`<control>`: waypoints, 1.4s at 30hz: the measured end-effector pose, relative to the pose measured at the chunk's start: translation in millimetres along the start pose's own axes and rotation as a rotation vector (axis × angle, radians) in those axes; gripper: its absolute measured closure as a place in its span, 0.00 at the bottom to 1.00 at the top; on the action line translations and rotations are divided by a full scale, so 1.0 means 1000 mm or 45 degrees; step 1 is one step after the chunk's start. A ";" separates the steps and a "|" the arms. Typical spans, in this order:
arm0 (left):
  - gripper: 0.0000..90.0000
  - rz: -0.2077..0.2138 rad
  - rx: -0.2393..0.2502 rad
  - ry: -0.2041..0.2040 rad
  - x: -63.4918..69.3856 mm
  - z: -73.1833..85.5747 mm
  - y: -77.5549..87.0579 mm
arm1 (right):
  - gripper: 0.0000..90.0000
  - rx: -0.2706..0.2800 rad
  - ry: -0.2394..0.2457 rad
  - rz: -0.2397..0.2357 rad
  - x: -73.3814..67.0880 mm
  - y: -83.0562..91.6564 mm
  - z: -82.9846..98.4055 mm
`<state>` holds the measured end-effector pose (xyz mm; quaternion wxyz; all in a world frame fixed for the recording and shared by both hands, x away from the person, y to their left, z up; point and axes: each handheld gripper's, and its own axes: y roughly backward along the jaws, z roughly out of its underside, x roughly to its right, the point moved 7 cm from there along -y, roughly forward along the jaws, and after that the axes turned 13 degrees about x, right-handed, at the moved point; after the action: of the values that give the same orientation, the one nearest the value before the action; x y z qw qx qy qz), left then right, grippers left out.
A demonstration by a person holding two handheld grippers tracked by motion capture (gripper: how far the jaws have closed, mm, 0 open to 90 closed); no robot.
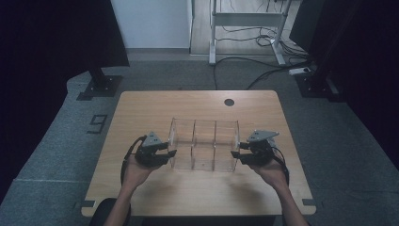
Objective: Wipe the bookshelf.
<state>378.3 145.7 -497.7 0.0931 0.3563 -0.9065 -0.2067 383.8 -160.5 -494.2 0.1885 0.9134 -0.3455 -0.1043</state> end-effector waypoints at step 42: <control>0.84 0.024 -0.064 0.007 -0.023 -0.006 -0.012 | 0.75 -0.005 -0.034 0.079 0.022 -0.013 -0.009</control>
<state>404.4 152.1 -497.5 0.1065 0.3459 -0.9040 -0.2275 410.6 -164.0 -492.3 0.1889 0.9003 -0.3759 -0.1113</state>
